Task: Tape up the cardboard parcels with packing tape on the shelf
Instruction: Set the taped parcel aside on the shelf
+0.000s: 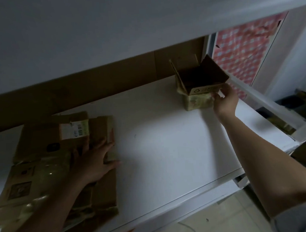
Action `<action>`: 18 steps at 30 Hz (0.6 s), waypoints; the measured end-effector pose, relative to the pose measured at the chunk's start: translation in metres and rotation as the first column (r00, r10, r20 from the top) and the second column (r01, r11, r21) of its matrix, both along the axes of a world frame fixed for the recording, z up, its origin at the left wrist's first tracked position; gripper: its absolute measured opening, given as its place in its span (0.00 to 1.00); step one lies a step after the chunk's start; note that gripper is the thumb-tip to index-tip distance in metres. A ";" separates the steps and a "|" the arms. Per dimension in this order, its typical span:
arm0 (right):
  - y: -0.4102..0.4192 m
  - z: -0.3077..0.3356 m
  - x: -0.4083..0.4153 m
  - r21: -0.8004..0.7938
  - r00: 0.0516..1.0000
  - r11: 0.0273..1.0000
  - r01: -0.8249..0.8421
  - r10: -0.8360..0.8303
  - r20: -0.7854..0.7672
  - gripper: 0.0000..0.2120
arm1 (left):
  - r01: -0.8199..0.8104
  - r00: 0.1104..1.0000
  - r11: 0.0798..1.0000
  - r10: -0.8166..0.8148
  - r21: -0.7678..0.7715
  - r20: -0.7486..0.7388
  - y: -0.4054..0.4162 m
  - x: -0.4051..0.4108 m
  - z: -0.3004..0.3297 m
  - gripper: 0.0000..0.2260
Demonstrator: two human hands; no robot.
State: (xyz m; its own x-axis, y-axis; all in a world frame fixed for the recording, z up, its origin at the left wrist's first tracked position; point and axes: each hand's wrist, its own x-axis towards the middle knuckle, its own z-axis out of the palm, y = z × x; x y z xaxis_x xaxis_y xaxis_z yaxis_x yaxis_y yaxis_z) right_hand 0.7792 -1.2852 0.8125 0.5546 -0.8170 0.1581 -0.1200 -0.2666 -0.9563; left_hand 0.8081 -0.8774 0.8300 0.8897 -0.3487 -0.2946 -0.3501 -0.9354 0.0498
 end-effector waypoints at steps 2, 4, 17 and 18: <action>0.002 0.003 -0.005 -0.018 0.999 0.999 0.040 -0.041 -0.006 0.24 | 0.001 1.000 1.000 -0.001 0.003 0.003 -0.002 0.000 0.001 0.35; 0.010 0.009 -0.016 -0.108 0.993 0.988 0.115 -0.114 0.010 0.28 | 0.005 1.000 1.000 -0.005 -0.013 0.003 -0.005 -0.002 0.001 0.34; 0.227 -0.004 -0.055 -0.235 0.907 0.888 -0.395 0.417 0.052 0.23 | -0.052 0.998 0.831 0.058 -0.554 -0.005 0.018 -0.013 0.032 0.23; 0.243 -0.004 -0.057 -0.215 0.882 0.862 -0.459 0.471 0.010 0.21 | -0.035 0.997 0.820 0.067 -0.571 0.036 0.024 -0.015 0.035 0.22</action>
